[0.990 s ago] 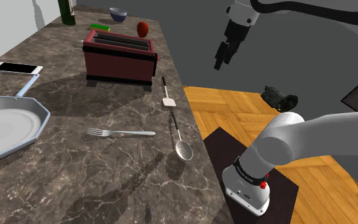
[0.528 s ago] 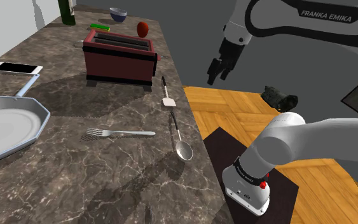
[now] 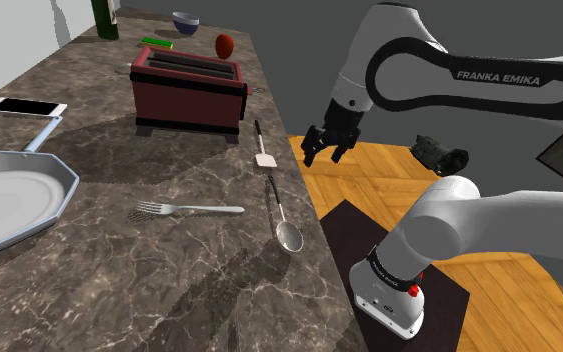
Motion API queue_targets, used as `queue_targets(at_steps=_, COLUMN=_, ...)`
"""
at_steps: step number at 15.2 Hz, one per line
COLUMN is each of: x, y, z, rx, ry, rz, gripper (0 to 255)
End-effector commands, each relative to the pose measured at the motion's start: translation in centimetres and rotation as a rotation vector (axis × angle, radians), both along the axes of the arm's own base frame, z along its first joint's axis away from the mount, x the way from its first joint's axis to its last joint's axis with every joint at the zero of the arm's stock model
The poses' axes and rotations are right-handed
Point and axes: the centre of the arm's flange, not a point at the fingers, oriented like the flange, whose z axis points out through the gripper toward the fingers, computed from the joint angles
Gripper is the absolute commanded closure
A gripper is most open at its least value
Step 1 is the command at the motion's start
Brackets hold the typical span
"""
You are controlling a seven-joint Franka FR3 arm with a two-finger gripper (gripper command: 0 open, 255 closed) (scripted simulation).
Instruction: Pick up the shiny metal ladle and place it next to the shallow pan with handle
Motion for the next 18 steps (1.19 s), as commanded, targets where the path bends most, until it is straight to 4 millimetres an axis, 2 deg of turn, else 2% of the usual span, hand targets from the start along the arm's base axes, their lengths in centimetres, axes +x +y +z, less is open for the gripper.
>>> queue_targets(at_steps=1, x=0.1, y=2.0, z=-1.5, rx=0.016, ry=-0.001, rz=-0.070, gripper=0)
queue_targets(at_steps=9, x=0.4, y=9.0, z=-7.8, rx=0.072, ry=-0.002, rz=-0.312, gripper=0)
queue_targets(at_steps=16, x=0.5, y=9.3, z=-11.5, rx=0.072, ry=-0.002, rz=-0.312, gripper=0)
queue_targets(at_steps=18, x=0.5, y=9.4, z=-11.8, rx=0.072, ry=-0.002, rz=-0.312, gripper=0)
